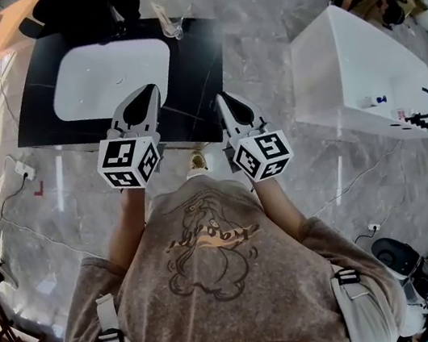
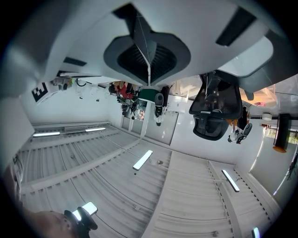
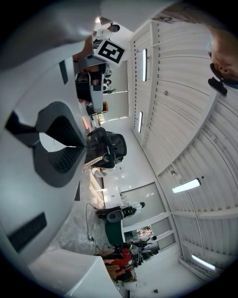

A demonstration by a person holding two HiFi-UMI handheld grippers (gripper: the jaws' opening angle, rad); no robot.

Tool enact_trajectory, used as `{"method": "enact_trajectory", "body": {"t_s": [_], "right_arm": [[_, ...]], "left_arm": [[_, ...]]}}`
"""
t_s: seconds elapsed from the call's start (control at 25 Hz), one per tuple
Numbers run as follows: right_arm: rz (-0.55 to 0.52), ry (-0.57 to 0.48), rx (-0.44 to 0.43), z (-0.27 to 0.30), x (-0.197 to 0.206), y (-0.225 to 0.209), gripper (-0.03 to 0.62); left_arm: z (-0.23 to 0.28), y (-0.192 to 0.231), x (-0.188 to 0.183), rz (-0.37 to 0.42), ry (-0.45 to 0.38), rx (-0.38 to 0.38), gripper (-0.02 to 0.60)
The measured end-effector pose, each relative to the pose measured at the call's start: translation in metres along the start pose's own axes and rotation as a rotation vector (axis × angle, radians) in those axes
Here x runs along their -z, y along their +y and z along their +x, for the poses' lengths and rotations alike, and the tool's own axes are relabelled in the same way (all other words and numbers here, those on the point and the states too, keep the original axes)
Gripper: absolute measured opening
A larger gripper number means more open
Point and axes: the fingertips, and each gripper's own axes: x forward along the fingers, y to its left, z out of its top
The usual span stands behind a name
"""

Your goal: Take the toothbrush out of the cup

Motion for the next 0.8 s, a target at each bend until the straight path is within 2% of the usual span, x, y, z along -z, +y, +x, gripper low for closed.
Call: {"method": "enact_trajectory", "body": {"t_s": [0.4,0.8], "right_arm": [[0.004,0.011,-0.012,0.026,-0.006,-0.012,0.018],[0.016,0.028,0.002,0.032,-0.001,-0.027,0.018]], "left_arm": [[0.047,0.027,0.006,-0.022,0.037,0.008,0.029],[0.112,0.063,0.003,-0.041,-0.002,-0.040,0.029]]}}
